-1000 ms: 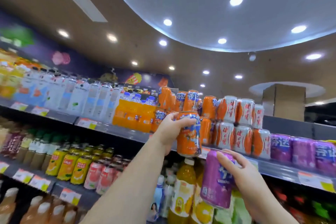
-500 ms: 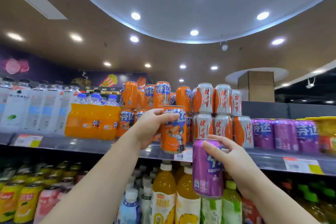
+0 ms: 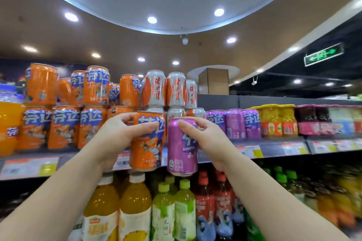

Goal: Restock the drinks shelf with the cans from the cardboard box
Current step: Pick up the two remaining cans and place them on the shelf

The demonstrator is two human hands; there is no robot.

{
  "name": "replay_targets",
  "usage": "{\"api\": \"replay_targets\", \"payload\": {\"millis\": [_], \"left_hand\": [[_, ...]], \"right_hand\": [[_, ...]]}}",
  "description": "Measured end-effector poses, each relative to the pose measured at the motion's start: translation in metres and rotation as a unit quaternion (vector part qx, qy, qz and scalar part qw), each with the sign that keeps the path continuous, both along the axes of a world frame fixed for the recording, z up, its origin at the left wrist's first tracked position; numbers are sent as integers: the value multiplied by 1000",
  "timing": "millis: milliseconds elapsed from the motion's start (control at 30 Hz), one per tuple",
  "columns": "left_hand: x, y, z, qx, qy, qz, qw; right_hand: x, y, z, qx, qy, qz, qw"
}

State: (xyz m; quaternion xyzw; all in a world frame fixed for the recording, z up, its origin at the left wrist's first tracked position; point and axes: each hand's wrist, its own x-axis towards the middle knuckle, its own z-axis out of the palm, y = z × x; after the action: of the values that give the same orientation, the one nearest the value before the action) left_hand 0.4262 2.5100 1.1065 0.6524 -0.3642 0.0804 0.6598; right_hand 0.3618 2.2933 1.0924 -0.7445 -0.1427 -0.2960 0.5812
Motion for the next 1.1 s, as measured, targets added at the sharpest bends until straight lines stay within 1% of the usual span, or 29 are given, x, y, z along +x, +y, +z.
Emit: {"api": "replay_targets", "payload": {"millis": [267, 433, 567, 700, 900, 1100], "left_hand": [[-1, -97, -10, -15, 19, 0, 1000], [-14, -151, -12, -37, 24, 11, 999], [-22, -177, -19, -42, 34, 23, 998], [-28, -184, -23, -27, 37, 44, 998], [-30, -172, -19, -16, 35, 71, 997], [-27, -160, -21, -2, 44, 82, 996]], "right_hand": [[-9, -96, 5, 1, 7, -63, 998], [-14, -160, 13, -15, 6, -79, 997], [-14, -194, 24, -17, -11, -86, 996], [-1, -200, 41, -4, -16, -91, 996], [35, -182, 53, 40, -10, -113, 993], [59, -173, 56, 9, -20, -185, 982]]}}
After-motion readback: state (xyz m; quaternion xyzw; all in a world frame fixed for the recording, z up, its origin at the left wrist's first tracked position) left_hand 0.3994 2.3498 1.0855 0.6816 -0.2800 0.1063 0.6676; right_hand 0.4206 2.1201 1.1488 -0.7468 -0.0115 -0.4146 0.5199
